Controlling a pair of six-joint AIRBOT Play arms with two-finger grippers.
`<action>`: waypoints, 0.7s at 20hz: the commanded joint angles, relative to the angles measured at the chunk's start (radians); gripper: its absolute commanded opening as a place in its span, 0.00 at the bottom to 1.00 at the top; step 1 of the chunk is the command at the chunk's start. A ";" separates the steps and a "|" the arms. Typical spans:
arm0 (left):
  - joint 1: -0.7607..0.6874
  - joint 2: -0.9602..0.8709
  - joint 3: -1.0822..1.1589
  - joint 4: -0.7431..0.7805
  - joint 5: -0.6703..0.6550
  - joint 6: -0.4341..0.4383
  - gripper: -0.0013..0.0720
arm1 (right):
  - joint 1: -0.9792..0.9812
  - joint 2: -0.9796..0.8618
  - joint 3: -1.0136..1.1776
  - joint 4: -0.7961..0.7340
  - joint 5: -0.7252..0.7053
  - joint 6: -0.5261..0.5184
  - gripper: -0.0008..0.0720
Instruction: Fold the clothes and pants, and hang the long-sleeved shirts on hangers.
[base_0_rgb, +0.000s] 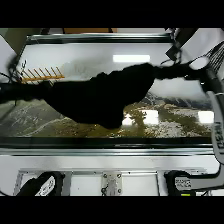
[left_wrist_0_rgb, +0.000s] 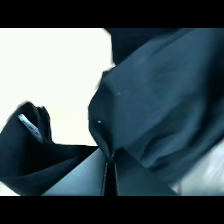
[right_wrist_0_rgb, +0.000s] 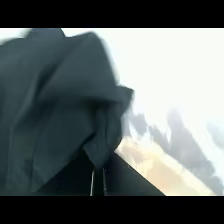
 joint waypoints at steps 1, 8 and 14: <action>0.018 0.157 0.317 -0.001 0.026 -0.027 0.03 | -0.078 0.243 0.161 -0.004 0.068 -0.015 0.03; -0.025 0.383 0.496 0.011 0.235 -0.027 0.03 | -0.100 0.643 0.175 -0.108 -0.121 -0.065 0.03; -0.024 0.408 0.341 0.196 0.259 -0.131 0.03 | -0.099 0.698 0.175 -0.254 -0.098 0.067 0.03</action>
